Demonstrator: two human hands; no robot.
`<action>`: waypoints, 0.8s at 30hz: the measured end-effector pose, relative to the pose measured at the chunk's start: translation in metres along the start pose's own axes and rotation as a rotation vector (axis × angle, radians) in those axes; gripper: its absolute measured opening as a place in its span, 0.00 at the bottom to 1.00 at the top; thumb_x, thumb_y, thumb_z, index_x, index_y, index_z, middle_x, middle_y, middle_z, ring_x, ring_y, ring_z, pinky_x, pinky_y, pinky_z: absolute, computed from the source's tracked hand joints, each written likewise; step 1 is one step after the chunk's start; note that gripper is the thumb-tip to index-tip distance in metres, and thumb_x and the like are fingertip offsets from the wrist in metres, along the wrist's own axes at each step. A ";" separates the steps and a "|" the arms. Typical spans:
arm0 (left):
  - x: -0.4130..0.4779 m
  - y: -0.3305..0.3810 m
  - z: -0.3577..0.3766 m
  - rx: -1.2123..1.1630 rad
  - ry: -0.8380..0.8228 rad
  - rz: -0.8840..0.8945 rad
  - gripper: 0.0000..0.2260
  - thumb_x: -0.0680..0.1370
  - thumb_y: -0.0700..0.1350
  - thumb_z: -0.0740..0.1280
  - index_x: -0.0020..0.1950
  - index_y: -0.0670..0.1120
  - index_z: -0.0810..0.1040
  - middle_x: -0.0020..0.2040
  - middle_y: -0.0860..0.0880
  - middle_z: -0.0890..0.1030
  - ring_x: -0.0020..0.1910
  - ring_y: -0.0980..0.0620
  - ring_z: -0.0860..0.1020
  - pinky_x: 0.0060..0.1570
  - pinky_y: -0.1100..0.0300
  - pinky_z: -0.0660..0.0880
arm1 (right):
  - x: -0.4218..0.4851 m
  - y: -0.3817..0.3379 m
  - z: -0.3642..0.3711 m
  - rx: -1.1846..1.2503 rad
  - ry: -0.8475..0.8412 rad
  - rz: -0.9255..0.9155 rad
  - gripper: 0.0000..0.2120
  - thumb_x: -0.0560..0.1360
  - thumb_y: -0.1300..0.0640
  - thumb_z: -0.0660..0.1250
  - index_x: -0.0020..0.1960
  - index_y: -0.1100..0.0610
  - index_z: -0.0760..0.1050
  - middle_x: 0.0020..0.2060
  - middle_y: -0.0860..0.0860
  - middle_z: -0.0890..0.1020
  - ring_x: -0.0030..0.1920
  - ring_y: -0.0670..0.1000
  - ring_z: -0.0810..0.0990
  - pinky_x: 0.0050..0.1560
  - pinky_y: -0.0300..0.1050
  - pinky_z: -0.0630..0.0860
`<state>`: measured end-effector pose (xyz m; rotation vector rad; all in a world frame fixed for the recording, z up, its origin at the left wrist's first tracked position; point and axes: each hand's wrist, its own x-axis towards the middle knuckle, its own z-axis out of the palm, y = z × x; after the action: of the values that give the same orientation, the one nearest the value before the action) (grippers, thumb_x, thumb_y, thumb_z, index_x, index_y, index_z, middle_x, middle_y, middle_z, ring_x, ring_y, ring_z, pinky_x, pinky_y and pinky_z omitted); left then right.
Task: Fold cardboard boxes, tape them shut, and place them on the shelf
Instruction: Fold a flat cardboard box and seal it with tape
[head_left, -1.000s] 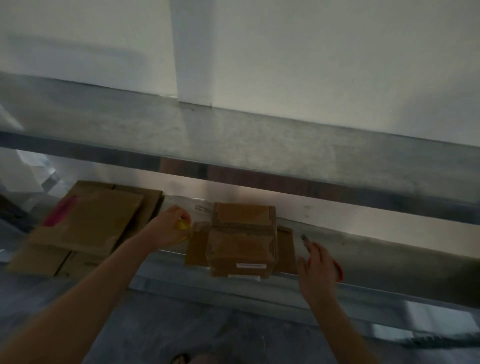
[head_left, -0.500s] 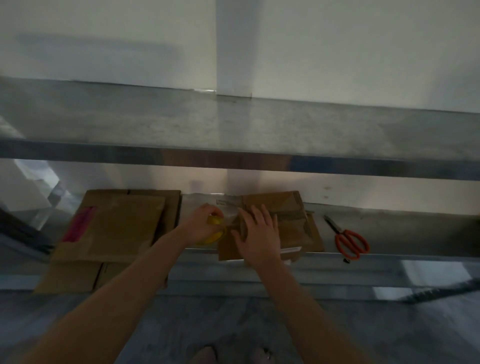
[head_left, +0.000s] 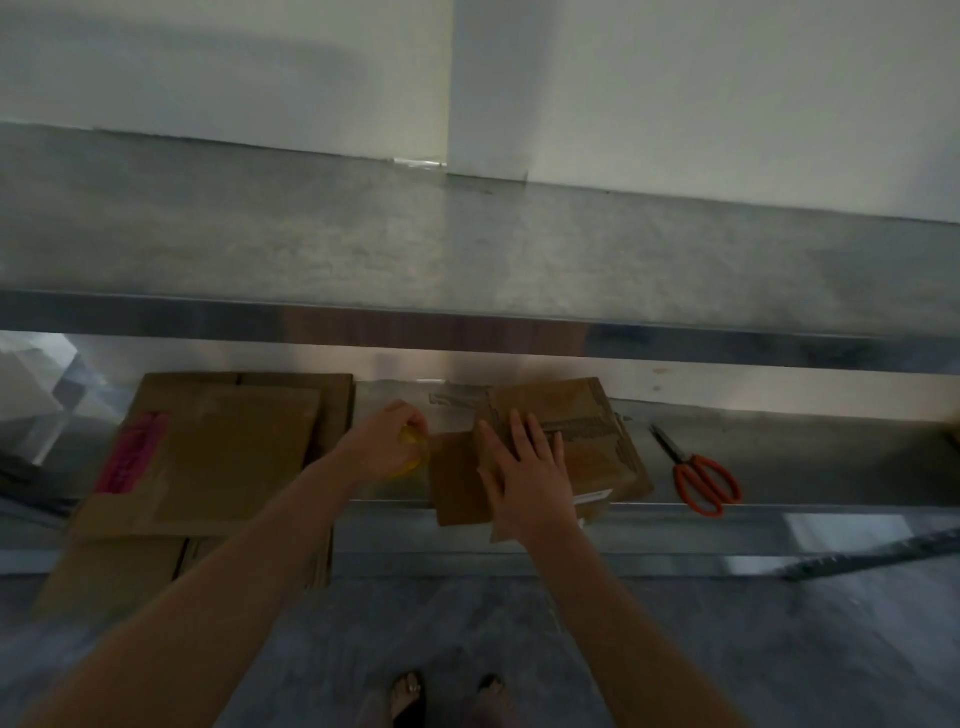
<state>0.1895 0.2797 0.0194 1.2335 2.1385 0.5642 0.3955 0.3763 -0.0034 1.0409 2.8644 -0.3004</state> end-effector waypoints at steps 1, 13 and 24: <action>0.000 -0.004 -0.004 0.010 -0.013 0.002 0.12 0.74 0.47 0.72 0.55 0.52 0.74 0.56 0.55 0.71 0.54 0.53 0.72 0.48 0.62 0.70 | 0.001 0.000 0.000 -0.010 -0.007 0.004 0.33 0.75 0.37 0.33 0.80 0.42 0.43 0.80 0.54 0.49 0.79 0.58 0.43 0.75 0.61 0.39; -0.013 0.009 -0.012 -0.080 0.007 0.081 0.13 0.73 0.49 0.72 0.55 0.55 0.73 0.56 0.56 0.71 0.54 0.54 0.72 0.45 0.64 0.69 | -0.009 0.045 -0.009 -0.082 0.010 0.045 0.39 0.70 0.28 0.26 0.78 0.39 0.40 0.80 0.54 0.48 0.79 0.57 0.44 0.77 0.59 0.42; -0.034 0.022 -0.010 -0.023 0.024 0.171 0.13 0.73 0.48 0.72 0.54 0.55 0.74 0.55 0.55 0.72 0.53 0.55 0.72 0.49 0.63 0.68 | -0.022 0.008 -0.034 0.071 0.231 -0.064 0.30 0.77 0.34 0.53 0.74 0.47 0.62 0.75 0.55 0.64 0.78 0.60 0.56 0.76 0.61 0.56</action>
<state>0.2095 0.2598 0.0498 1.4121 2.0527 0.6772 0.4176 0.3758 0.0313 1.0616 3.1185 -0.3079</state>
